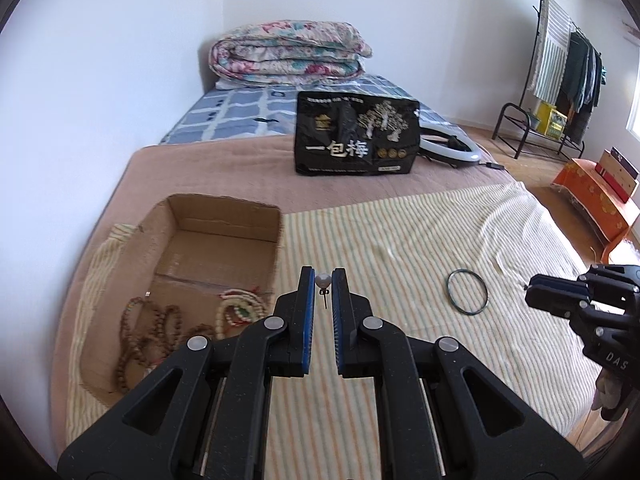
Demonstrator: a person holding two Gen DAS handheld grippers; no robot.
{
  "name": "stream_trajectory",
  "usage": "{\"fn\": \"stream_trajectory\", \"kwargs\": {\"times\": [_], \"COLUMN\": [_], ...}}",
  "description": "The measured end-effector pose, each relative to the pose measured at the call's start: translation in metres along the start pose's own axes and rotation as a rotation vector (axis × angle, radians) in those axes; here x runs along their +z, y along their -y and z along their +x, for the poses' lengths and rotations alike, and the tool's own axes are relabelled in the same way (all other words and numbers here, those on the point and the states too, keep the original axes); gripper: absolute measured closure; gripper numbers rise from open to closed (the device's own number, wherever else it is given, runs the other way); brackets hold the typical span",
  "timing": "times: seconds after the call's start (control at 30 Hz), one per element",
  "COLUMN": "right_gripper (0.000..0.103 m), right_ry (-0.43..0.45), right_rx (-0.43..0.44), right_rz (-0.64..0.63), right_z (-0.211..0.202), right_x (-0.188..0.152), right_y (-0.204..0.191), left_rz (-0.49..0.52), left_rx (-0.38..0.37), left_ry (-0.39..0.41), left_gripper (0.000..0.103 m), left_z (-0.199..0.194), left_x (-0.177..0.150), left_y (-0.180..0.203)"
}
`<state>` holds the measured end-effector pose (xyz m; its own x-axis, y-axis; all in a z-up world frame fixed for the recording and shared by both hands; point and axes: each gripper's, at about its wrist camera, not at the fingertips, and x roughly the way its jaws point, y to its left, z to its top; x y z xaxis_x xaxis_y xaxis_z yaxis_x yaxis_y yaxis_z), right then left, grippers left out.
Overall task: Organize jewelry
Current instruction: 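Carry the pearl studs over the box with both tools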
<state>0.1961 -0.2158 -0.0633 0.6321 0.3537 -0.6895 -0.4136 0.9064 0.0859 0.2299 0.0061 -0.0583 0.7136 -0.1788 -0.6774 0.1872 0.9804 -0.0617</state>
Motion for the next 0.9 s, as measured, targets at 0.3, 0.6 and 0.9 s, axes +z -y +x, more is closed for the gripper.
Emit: {"fn": "stream_trajectory", "kwargs": {"times": [0.3, 0.6, 0.9], "right_gripper": [0.096, 0.096, 0.096], "right_ry": [0.023, 0.033, 0.014], "right_rx": [0.054, 0.094, 0.119], "right_rz": [-0.012, -0.054, -0.085], "right_z": [0.019, 0.056, 0.096], "right_x": [0.045, 0.084, 0.107], "right_y": [-0.031, -0.067, -0.093], "left_rz": [-0.038, -0.081, -0.106], "left_rx": [0.071, 0.113, 0.130], "left_ry": [0.024, 0.019, 0.012], "left_gripper": [0.097, 0.097, 0.097], "left_z": [-0.017, -0.014, -0.001], "left_x": [-0.001, -0.001, 0.002], "left_y": [-0.043, -0.085, -0.109]}}
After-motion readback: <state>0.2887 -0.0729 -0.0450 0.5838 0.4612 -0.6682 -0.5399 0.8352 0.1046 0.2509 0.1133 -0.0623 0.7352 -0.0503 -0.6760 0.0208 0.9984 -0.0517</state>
